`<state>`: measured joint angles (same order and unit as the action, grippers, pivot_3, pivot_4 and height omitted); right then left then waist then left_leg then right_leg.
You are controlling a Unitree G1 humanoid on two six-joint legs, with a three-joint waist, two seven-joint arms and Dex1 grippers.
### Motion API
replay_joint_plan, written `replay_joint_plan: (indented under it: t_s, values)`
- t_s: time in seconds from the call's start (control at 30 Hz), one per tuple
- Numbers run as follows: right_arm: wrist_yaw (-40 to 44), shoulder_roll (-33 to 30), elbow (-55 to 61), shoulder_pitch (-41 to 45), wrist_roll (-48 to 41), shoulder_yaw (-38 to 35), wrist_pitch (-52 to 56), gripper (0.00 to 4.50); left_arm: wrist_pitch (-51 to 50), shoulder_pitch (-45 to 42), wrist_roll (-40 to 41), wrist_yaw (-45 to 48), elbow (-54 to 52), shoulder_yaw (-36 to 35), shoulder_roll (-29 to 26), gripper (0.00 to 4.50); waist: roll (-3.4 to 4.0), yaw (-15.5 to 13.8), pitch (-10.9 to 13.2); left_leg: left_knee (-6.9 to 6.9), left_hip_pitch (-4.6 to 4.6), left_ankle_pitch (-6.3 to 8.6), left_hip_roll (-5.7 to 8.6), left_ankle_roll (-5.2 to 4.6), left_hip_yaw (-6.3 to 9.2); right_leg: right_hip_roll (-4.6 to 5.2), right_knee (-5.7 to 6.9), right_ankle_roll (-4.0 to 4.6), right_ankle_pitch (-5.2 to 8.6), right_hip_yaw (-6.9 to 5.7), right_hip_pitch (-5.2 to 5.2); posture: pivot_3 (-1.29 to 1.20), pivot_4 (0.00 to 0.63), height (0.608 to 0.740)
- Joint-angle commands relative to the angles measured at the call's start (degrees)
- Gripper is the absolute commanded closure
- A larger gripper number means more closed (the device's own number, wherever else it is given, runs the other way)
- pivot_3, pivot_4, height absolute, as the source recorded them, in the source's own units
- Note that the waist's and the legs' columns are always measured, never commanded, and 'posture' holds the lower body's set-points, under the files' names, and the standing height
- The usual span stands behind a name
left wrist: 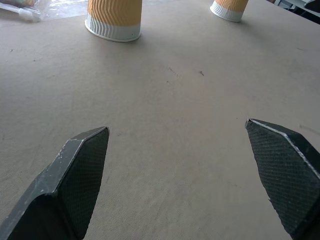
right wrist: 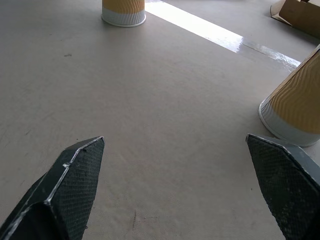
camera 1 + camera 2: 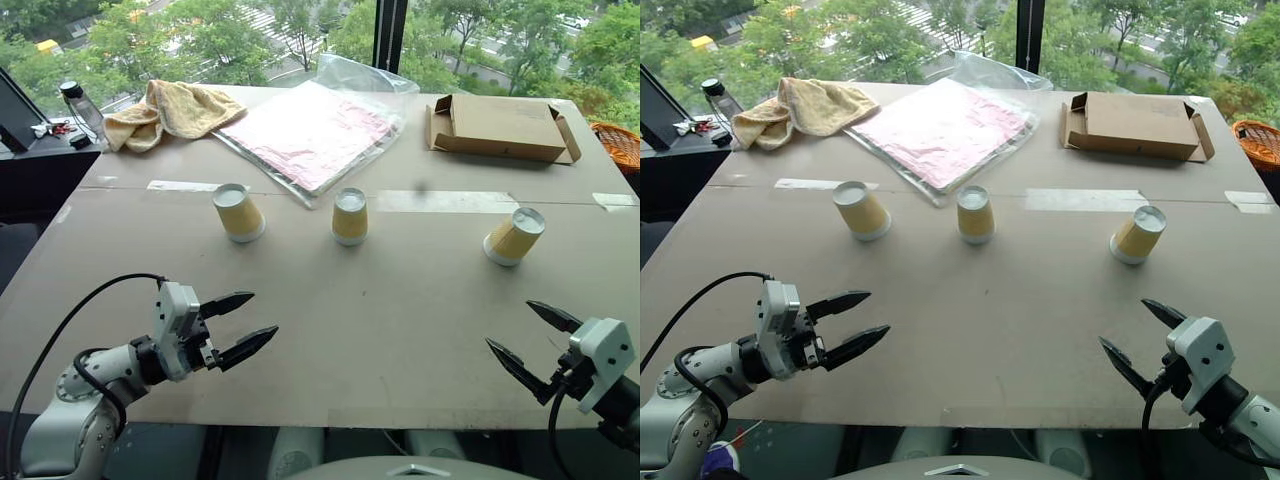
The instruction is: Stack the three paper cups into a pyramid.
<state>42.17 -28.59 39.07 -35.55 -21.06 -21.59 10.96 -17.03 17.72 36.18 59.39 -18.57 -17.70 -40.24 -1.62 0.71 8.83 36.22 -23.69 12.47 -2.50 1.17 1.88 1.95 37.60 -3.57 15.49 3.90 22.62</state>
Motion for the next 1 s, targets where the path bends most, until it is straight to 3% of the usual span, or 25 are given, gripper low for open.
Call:
replay_joint_plan:
  t_s: [0.03,0.43,0.73,1.0]
  values:
    - [-0.9,0.3,-0.1,2.1,0.0,1.1,-1.2,0.01,-0.7,-2.9,0.7,-1.9,-2.7,1.3,1.0,0.0,-0.01,0.0,0.0,0.0,0.0,0.0,0.0,0.0,0.0,0.0,0.0,-0.01,0.0,0.0,0.0,0.0,0.15,0.74]
    - [-8.0,0.2,1.5,14.4,1.2,7.6,4.5,0.01,-2.3,-10.6,0.2,-6.7,-4.5,5.3,4.5,0.0,-0.02,0.0,0.0,0.08,0.02,-0.01,0.01,-0.01,0.05,-0.06,0.05,0.0,-0.05,0.01,-0.09,0.0,0.15,0.74]
    - [-22.1,2.6,-6.9,27.7,2.5,1.1,13.6,0.01,-2.6,-11.4,1.8,-4.4,-6.3,6.8,3.8,0.0,-0.01,0.1,0.0,0.17,0.04,-0.01,0.05,-0.01,0.04,-0.05,0.13,0.02,-0.06,0.04,-0.12,0.0,0.15,0.74]
    - [-26.3,3.2,-15.1,38.9,0.7,1.5,21.3,0.01,-0.7,-11.3,2.4,-1.7,-8.3,7.3,4.5,0.0,0.04,0.2,0.0,0.12,0.02,-0.01,0.05,-0.01,0.05,-0.06,0.11,-0.15,-0.15,0.04,-0.1,0.0,0.15,0.74]
